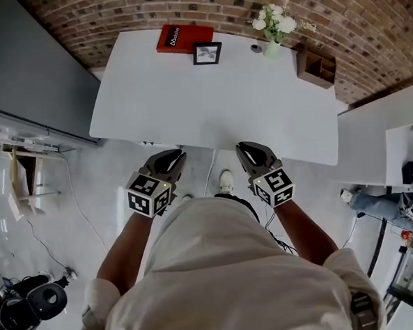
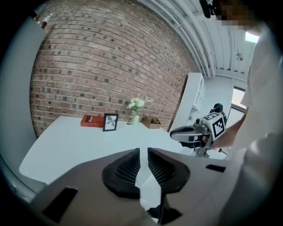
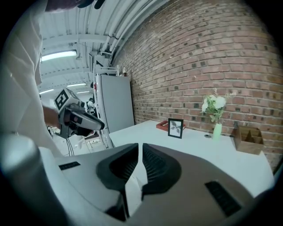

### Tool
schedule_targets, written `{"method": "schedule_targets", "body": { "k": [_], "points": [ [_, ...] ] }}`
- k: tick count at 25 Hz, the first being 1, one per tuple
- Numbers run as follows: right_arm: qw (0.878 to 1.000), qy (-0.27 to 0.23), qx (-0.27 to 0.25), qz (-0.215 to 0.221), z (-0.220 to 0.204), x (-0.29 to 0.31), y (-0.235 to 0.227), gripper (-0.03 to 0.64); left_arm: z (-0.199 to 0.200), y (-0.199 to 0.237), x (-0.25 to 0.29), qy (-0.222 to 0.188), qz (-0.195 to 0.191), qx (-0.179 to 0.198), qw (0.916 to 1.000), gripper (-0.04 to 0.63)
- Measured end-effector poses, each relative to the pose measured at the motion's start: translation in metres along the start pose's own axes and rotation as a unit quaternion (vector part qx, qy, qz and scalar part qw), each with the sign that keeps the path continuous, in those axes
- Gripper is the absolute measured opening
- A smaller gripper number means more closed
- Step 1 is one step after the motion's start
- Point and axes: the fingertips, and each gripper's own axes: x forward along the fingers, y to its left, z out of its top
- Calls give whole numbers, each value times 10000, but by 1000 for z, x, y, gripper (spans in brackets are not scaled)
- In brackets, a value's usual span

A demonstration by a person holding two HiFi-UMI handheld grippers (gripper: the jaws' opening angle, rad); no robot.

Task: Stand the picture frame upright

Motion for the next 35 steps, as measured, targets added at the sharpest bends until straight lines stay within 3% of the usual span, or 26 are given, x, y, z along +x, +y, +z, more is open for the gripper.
{"method": "schedule_targets", "body": {
  "k": [15,24,35],
  "points": [
    [9999,98,-52,41,-3,-19,98,5,-35,-16,-64,91,-507,57,9987,-5],
    [9997,78,203,-74,-10,-32,121,5,-41,-31,-80,47,-850,127,9963,-5],
    [9998,46,132,-120,-12,-31,139,5,-54,-22,-94,70,-882,132,9960,-5]
  ]
}}
